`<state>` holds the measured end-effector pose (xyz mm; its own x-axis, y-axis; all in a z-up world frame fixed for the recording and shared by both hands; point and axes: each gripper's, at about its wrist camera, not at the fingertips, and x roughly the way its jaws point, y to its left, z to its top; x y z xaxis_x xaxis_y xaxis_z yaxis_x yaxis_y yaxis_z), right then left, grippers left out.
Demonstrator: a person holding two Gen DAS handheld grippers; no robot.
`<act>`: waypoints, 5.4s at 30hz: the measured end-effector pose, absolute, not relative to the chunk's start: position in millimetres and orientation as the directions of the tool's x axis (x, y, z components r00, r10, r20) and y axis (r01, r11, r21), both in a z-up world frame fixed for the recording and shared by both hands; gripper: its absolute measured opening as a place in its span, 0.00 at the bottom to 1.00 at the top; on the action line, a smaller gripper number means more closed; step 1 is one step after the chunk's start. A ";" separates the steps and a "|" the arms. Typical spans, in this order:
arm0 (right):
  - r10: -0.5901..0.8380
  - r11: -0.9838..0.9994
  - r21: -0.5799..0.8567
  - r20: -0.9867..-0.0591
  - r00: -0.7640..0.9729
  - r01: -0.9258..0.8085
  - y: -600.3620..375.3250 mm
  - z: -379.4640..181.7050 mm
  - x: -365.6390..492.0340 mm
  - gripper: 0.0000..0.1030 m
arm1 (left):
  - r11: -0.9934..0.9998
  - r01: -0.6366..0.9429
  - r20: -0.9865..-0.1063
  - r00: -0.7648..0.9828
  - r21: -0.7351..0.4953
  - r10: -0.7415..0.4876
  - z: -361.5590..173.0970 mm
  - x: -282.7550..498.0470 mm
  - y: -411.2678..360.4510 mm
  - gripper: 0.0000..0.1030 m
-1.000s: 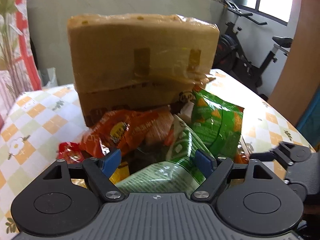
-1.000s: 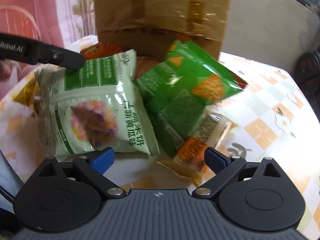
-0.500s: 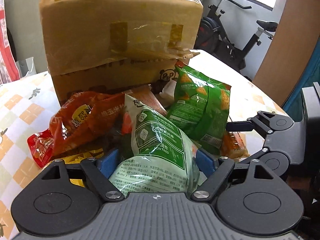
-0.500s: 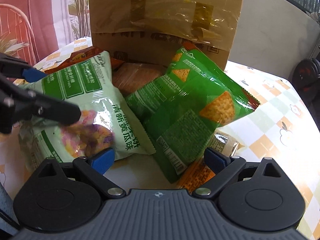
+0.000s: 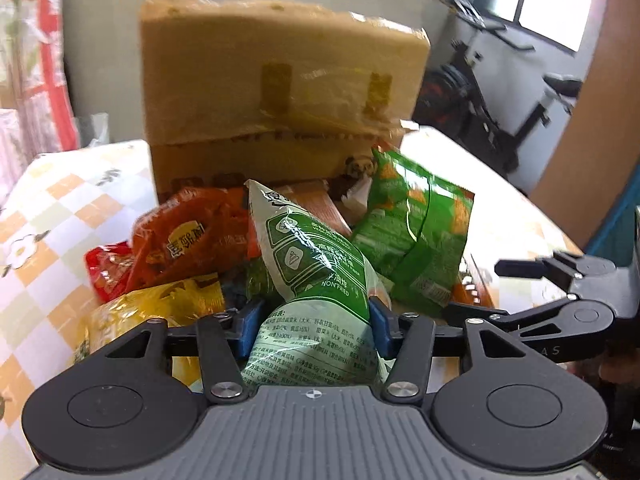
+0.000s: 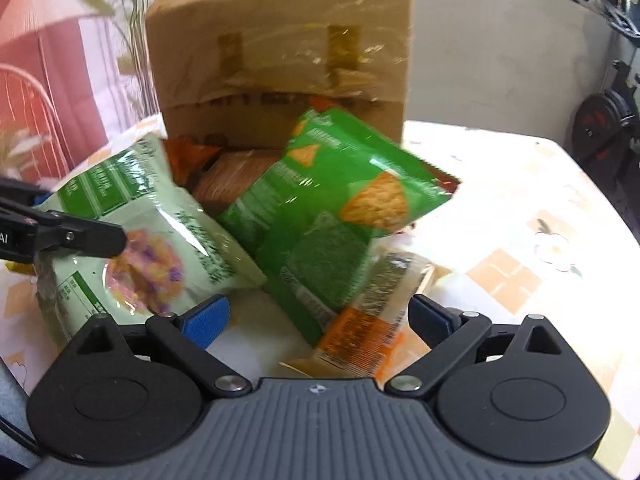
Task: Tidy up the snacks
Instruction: 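Grasp the wrapped orange-and-beige biscuit bar with the right tool, then carry both held snacks into the lined box and open both tools, then grasp the yellow chip bag with the left tool while the right tool grasps the green cracker bag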
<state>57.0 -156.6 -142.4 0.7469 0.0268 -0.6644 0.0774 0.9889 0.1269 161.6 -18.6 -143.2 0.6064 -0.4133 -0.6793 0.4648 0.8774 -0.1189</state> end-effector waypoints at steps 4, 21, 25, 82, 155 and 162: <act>0.020 0.983 0.151 -0.658 0.753 0.106 -168.5 -142.7 50.1 0.73 | 0.901 0.414 -0.606 0.687 -0.126 -0.400 -128.6 142.4 -12.2 0.54; -0.025 0.973 0.140 -0.726 0.687 0.184 -195.5 -154.8 62.1 0.53 | 0.954 0.286 -0.477 0.829 -0.086 -0.292 -111.4 112.1 -10.0 0.54; -0.069 0.971 0.101 -0.746 0.662 0.216 -206.5 -160.8 56.0 0.48 | 0.951 0.284 -0.475 0.825 -0.119 -0.306 -115.5 110.9 -5.8 0.55; 0.033 0.982 0.186 -0.393 0.919 0.044 -253.0 35.7 218.1 0.37 | 0.979 0.196 -0.361 0.919 0.061 -0.162 75.9 316.0 -52.2 0.55; 0.019 0.944 0.279 -0.583 0.812 0.179 -206.0 -125.9 114.1 1.00 | 0.976 0.060 -0.713 0.674 -0.208 -0.193 -125.0 179.1 97.9 0.83; 0.077 0.911 0.365 -0.608 0.791 0.191 -218.6 -144.7 121.7 1.00 | 0.964 0.067 -0.726 0.645 -0.257 -0.238 -141.4 184.5 97.2 0.86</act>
